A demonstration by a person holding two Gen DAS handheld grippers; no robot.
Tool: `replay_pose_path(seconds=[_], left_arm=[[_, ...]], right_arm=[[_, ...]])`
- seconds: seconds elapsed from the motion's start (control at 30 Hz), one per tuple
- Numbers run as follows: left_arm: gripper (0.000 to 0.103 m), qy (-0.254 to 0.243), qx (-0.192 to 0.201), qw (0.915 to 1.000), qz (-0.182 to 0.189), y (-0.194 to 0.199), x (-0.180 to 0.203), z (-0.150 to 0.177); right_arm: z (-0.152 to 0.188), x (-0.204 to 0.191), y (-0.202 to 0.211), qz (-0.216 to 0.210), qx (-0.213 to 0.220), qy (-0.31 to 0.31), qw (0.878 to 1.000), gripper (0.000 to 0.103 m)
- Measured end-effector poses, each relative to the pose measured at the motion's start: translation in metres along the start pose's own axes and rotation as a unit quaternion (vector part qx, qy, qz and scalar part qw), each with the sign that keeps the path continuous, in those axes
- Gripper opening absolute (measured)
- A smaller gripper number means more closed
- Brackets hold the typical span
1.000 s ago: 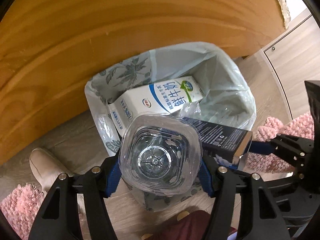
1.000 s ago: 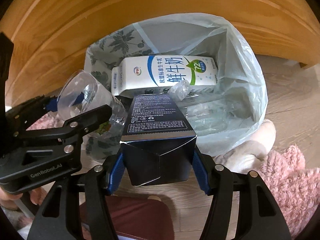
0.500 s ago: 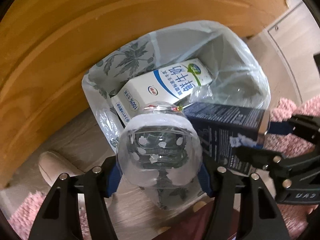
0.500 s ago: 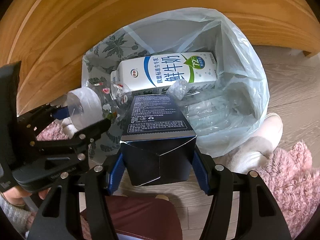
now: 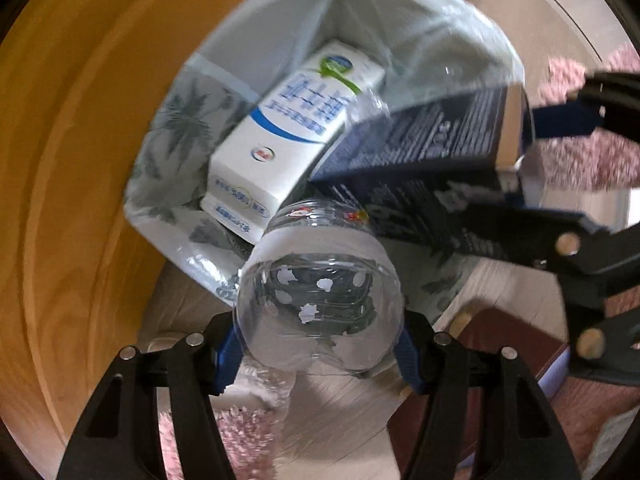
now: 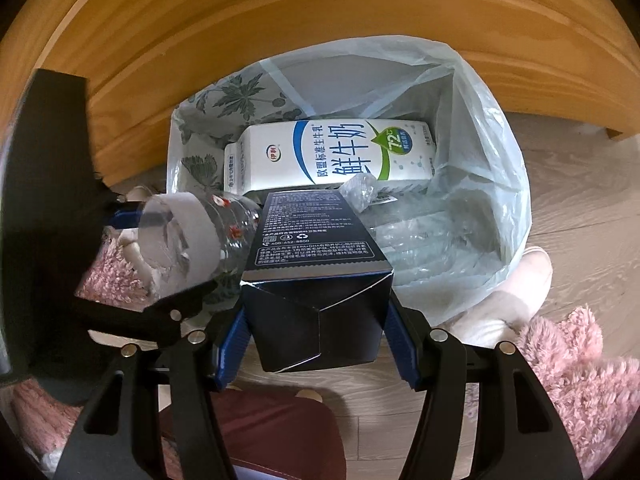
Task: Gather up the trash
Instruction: 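Lower the clear bottle into the bin and open the left tool, then lower the dark blue box into the bin and open the right tool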
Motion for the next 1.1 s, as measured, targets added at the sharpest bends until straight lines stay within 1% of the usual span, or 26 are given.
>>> replay_pose_path(seconds=[0.17, 0.3, 0.4, 0.57, 0.67, 0.73, 0.83, 0.9, 0.97, 1.0, 1.1], left_arm=[[0.060, -0.022, -0.023, 0.9994, 0.013, -0.013, 0.000, -0.010], [0.060, -0.032, -0.036, 0.9987, 0.016, -0.028, 0.004, -0.016], [0.060, -0.033, -0.030, 0.9987, 0.025, -0.037, 0.006, -0.017], [0.061, -0.038, -0.013, 0.9988, 0.028, -0.044, 0.010, -0.013], [0.061, -0.032, -0.003, 0.9987, 0.040, -0.039, 0.012, -0.008], [0.062, -0.028, -0.001, 0.9983, 0.051, -0.036, 0.012, 0.003], [0.064, -0.030, 0.007, 0.9981, 0.053, -0.027, 0.012, 0.010], [0.067, -0.031, 0.016, 0.9981, 0.050, -0.019, 0.012, 0.015], [0.075, -0.027, 0.021, 0.9980, 0.053, -0.012, 0.014, 0.017], [0.077, -0.025, 0.022, 0.9982, 0.051, -0.009, 0.013, 0.018], [0.078, -0.009, 0.023, 0.9988, 0.043, -0.005, 0.007, 0.024]], right_arm=[[0.000, -0.001, -0.003, -0.003, -0.012, 0.009, 1.000, 0.059], [0.000, 0.001, -0.009, -0.010, -0.019, 0.001, 1.000, 0.059], [-0.001, 0.000, -0.012, -0.008, -0.023, 0.003, 1.000, 0.059], [-0.003, -0.002, -0.020, -0.005, -0.034, 0.005, 0.999, 0.060], [-0.005, -0.002, -0.021, -0.005, -0.035, 0.001, 0.999, 0.060], [-0.006, -0.003, -0.022, -0.003, -0.039, 0.000, 0.999, 0.060], [-0.006, -0.003, -0.025, -0.003, -0.045, -0.005, 0.999, 0.060], [-0.007, -0.003, -0.026, -0.003, -0.048, -0.008, 0.999, 0.060], [-0.007, -0.003, -0.027, -0.002, -0.050, -0.011, 0.999, 0.060], [-0.008, -0.003, -0.028, -0.001, -0.052, -0.013, 0.999, 0.060], [-0.008, -0.003, -0.031, -0.002, -0.056, -0.015, 0.998, 0.060]])
Point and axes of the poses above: each gripper's, at about its wrist camera, not at the fingertips, and y roughly against the way its jaws point, x to its right, z to its underside, the point moved 6 cm from there along -y, roughly the way its jaws point, and after that the axes turned 11 degrees about y, right-handed, at the moved point
